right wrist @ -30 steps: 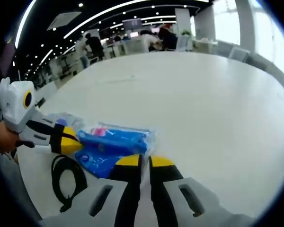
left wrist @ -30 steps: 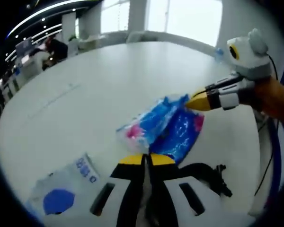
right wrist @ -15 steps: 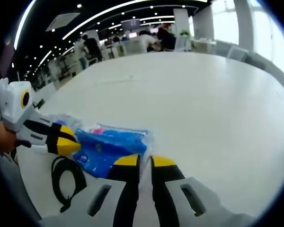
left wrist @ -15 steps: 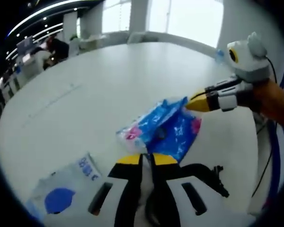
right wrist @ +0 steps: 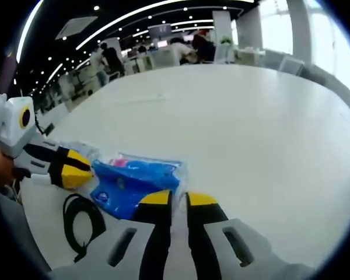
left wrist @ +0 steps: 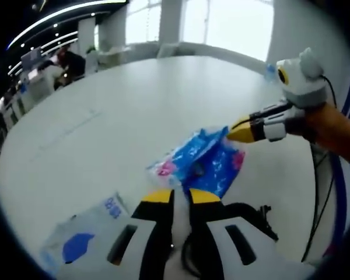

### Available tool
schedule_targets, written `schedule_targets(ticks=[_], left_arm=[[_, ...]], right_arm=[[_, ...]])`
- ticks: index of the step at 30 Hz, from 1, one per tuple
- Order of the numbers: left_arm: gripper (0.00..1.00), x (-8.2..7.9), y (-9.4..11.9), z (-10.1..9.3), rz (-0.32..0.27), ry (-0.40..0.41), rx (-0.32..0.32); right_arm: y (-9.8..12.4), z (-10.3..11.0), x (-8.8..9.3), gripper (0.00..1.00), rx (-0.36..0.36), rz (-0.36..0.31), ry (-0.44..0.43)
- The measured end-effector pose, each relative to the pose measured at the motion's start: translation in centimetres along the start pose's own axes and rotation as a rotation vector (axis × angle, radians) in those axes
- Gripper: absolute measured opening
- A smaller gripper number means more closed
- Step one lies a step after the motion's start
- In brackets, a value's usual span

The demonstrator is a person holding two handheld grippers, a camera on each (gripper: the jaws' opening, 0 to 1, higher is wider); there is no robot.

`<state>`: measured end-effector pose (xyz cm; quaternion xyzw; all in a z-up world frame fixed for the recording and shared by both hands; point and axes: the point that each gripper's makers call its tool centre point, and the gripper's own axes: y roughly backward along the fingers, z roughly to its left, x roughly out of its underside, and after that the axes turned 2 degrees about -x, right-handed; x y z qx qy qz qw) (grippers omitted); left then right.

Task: Arrange the tabletop items into an orderly group along one side of the table until the central work area is clear of visible clutter.

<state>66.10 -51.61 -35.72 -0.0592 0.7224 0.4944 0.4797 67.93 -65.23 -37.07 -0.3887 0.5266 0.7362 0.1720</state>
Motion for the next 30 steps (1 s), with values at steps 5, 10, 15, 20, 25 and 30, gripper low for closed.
schedule_targets(ticks=[5,10,15,20,25,30], left_arm=[[0.06,-1.1,1.3,0.8,-0.037,-0.001,-0.015],[0.05,-2.2,2.4,1.0,-0.073,0.008,-0.018],[0.05,-3.0,3.5,1.3,-0.107,0.014,-0.017],[0.05,-3.7,4.6,1.8,-0.137,0.023,-0.024],[0.06,-4.0,5.5,1.9,-0.161,0.011,-0.017],[0.12,-4.0,6.0,1.6,-0.175,-0.008,-0.008]], right_arm=[[0.2,-0.1,-0.1,0.09,0.001,-0.004,-0.004],[0.4,0.0,-0.2,0.10,0.004,-0.009,-0.007],[1.1,-0.2,-0.4,0.11,0.012,-0.017,-0.012],[2.0,-0.1,-0.9,0.12,0.020,-0.034,-0.011],[2.9,0.2,-1.7,0.14,0.027,-0.054,0.011],[3.1,1.2,-1.2,0.21,0.006,-0.016,0.077]])
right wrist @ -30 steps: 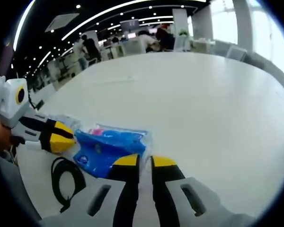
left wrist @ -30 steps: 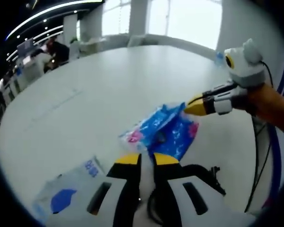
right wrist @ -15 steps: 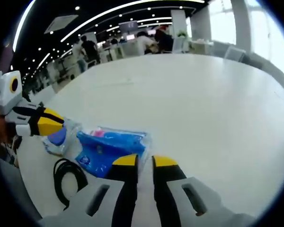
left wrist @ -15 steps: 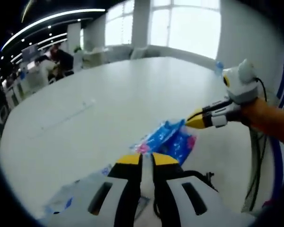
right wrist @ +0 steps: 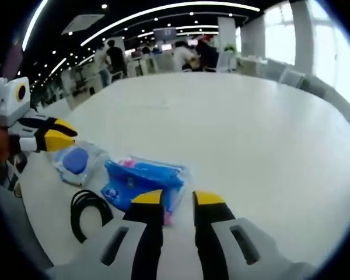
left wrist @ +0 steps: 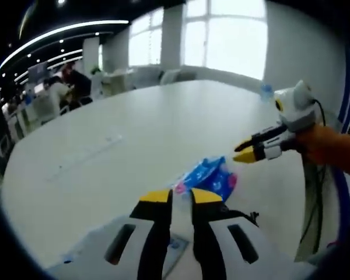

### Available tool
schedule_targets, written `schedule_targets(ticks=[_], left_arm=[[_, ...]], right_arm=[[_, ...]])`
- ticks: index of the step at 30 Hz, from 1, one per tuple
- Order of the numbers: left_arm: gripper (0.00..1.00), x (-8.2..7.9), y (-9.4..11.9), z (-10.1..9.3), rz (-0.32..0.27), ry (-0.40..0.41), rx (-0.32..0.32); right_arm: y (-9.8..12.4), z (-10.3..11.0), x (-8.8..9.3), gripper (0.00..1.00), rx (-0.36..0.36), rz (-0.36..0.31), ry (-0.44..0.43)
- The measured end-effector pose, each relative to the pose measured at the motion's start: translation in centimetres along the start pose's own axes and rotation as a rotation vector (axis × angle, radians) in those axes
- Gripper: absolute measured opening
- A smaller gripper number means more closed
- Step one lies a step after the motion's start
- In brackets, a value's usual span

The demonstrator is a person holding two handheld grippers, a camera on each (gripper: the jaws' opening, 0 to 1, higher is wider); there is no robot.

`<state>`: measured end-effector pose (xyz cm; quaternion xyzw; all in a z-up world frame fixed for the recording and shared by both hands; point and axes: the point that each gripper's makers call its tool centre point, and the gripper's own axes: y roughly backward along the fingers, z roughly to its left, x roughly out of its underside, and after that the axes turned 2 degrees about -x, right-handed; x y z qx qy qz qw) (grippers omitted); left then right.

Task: Arrange the tabletop items into an orderly group along one side of the table until the central work area is clear of visible clutter.

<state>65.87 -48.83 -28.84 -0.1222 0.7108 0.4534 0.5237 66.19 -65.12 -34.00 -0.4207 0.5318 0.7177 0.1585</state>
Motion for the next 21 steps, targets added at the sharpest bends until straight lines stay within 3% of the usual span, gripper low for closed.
schedule_targets(ticks=[13,21], left_arm=[[0.23,0.1,2.0,0.7,-0.014,0.028,-0.010],[0.33,0.9,3.6,1.1,-0.015,0.055,-0.005]], right_arm=[[1.8,1.7,-1.4,0.27,0.000,-0.038,0.010],[3.0,3.4,-2.5,0.38,0.005,-0.063,0.029]])
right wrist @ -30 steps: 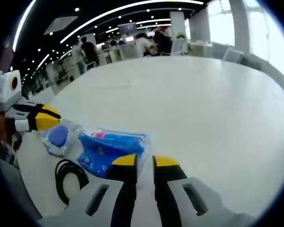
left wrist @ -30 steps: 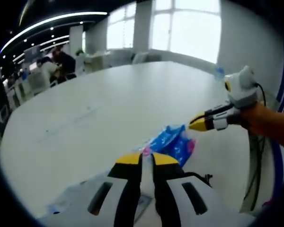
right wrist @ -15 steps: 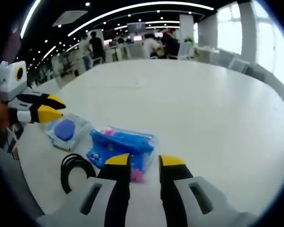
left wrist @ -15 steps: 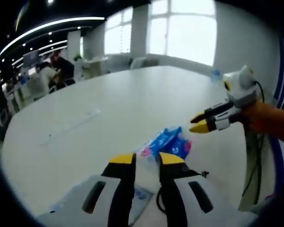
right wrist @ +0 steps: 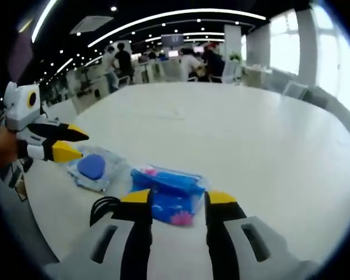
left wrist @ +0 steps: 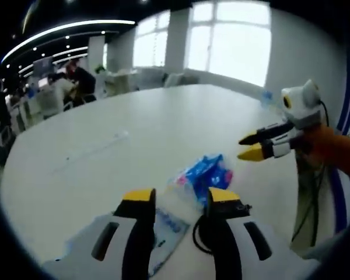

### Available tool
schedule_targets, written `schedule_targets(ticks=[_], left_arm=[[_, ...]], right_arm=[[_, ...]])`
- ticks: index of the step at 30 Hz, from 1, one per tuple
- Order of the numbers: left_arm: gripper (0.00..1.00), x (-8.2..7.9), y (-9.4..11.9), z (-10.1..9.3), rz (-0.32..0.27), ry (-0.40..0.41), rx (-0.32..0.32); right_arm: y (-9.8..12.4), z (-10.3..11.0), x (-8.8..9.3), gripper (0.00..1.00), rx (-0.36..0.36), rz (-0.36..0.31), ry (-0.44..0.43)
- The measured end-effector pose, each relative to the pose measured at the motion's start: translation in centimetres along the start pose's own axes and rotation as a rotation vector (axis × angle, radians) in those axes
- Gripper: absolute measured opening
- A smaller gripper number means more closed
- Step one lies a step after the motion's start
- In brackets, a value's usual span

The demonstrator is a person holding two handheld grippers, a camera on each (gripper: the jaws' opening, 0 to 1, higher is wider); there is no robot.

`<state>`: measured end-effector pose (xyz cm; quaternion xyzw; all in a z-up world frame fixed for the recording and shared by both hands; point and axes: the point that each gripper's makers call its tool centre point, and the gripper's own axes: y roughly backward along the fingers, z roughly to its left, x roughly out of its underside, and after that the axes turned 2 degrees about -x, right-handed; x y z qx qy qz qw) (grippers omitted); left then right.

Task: Arrange the tabletop items into an orderly group along one side of the table until the central work area is clear of visible clutter.

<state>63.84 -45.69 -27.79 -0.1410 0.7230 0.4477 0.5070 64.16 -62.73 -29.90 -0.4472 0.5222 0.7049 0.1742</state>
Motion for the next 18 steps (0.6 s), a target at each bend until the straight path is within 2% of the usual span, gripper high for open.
schedule_targets(ticks=[5,8,18], left_arm=[[0.42,0.3,1.1,-0.1,-0.002,0.021,0.009],[0.44,0.3,1.7,0.0,-0.009,0.023,0.005],[0.53,0.4,3.7,0.0,-0.044,0.041,0.011]], right_arm=[[0.7,0.6,-0.2,0.47,0.009,-0.012,-0.009],[1.0,0.9,-0.2,0.50,0.012,-0.014,-0.006],[2.3,2.7,-0.9,0.67,0.013,-0.049,-0.003]])
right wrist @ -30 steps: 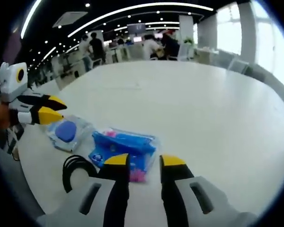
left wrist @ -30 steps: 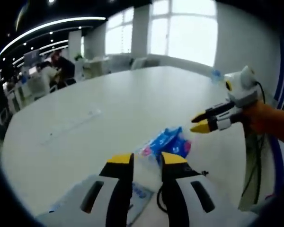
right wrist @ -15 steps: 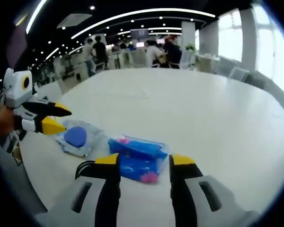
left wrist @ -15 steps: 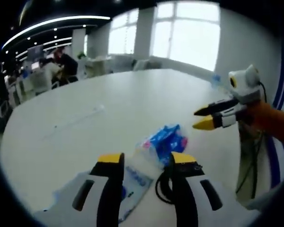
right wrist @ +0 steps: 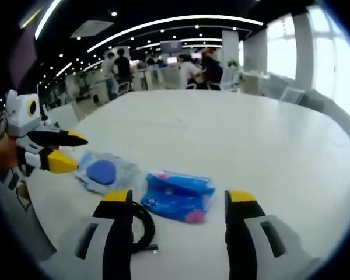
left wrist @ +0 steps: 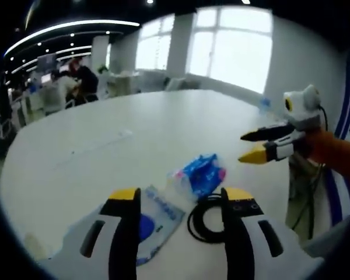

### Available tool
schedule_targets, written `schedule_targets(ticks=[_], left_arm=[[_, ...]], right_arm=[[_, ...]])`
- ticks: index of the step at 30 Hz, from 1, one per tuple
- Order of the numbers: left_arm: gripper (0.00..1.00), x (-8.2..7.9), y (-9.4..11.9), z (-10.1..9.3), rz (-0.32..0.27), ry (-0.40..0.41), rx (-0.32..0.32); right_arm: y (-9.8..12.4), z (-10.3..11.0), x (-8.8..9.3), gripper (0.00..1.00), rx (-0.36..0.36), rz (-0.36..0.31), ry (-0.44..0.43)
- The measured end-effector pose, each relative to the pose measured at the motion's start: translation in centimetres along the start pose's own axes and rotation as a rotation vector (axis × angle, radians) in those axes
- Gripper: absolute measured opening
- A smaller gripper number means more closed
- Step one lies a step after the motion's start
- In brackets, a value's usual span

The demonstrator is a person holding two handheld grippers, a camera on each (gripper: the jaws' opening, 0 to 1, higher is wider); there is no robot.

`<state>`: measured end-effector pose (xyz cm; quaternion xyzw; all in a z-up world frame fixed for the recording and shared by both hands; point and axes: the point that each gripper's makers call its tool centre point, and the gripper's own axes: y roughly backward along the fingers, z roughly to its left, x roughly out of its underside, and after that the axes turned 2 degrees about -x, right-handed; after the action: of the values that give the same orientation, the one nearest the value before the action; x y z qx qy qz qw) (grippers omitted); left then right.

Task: Arrange the tabletop items into an orderly group along one side of the table until the central work area is clear of visible clutter.

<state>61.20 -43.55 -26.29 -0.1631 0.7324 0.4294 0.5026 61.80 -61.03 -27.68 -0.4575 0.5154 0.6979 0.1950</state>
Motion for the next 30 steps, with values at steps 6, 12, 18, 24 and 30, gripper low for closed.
schedule_targets(ticks=[6,12,18,24,30], left_arm=[[0.57,0.1,1.3,0.1,-0.018,0.005,0.003],[0.58,1.6,2.2,-0.6,-0.015,0.010,0.009],[0.57,4.6,1.6,-2.2,0.048,0.024,0.042],[0.55,6.8,0.5,-3.6,0.106,0.034,0.068],[0.50,8.9,-1.0,-4.6,0.169,0.027,0.079]], right_arm=[[0.8,0.7,0.5,0.72,-0.001,-0.002,-0.001],[0.8,1.3,1.8,0.73,0.000,0.015,-0.014],[0.2,2.4,3.4,0.73,-0.019,0.045,-0.023],[-0.5,3.4,4.8,0.71,-0.039,0.076,-0.030],[-1.6,4.1,6.5,0.68,-0.060,0.119,-0.036]])
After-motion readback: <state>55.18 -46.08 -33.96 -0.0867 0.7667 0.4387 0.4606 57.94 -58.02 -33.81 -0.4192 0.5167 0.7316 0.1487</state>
